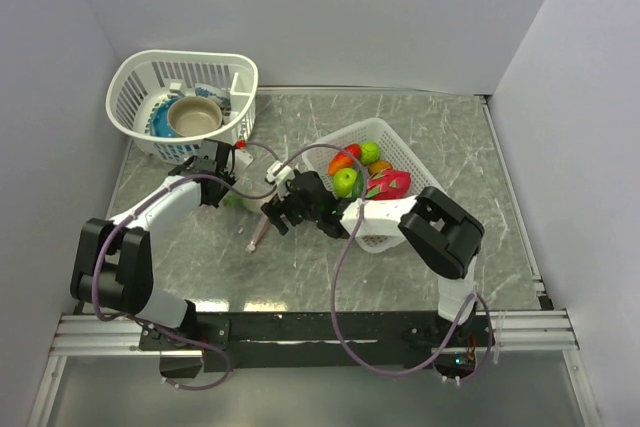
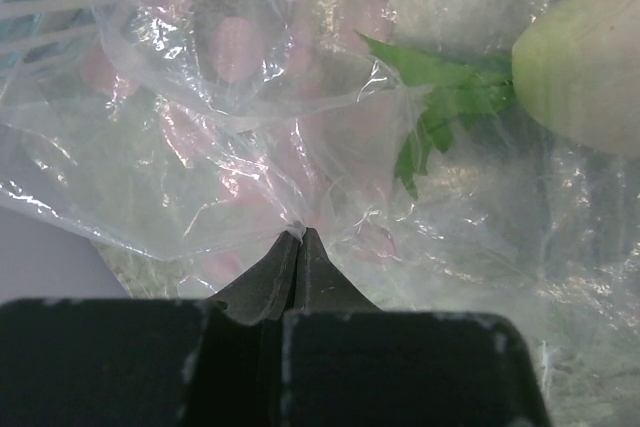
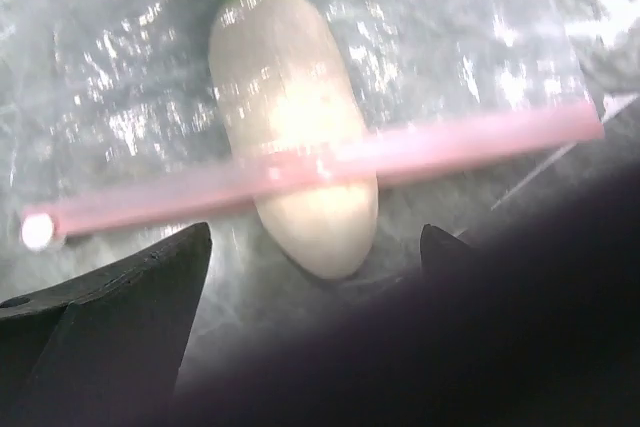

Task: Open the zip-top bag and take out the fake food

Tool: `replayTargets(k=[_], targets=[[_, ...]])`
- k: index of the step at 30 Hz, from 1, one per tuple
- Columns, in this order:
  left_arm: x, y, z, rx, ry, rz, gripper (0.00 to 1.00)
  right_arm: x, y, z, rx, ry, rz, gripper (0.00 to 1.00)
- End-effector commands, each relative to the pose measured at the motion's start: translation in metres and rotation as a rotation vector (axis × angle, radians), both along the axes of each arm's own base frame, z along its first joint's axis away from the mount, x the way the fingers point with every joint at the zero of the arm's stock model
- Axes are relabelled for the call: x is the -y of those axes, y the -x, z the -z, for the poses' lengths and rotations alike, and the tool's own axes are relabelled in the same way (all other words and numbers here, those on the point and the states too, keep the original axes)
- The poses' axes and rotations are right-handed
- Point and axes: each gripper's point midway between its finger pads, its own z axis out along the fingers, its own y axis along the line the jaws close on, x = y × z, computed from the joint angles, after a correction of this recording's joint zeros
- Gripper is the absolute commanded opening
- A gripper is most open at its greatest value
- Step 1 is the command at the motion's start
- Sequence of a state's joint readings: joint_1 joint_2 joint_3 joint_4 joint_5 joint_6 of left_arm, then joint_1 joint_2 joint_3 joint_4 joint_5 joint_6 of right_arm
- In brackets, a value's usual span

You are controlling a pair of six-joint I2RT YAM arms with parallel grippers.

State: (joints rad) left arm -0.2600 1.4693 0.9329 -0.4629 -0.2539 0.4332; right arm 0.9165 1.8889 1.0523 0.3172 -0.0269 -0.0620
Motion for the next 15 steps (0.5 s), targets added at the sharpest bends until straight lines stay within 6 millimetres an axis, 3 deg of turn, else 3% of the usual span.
replayTargets(k=[1, 11, 15], targets=[[0.001, -0.007, -0.006, 0.042, 0.002, 0.012, 0.01, -0.020, -0.014, -0.007, 0.031, -0.019, -0.029, 0.91], [-0.002, -0.004, -0.009, 0.047, -0.009, 0.013, 0.01, -0.021, -0.017, 0.014, 0.005, 0.016, -0.022, 0.82], [-0.002, -0.003, -0.009, 0.046, -0.006, 0.009, 0.01, -0.017, -0.017, 0.009, 0.007, 0.010, -0.004, 0.60]])
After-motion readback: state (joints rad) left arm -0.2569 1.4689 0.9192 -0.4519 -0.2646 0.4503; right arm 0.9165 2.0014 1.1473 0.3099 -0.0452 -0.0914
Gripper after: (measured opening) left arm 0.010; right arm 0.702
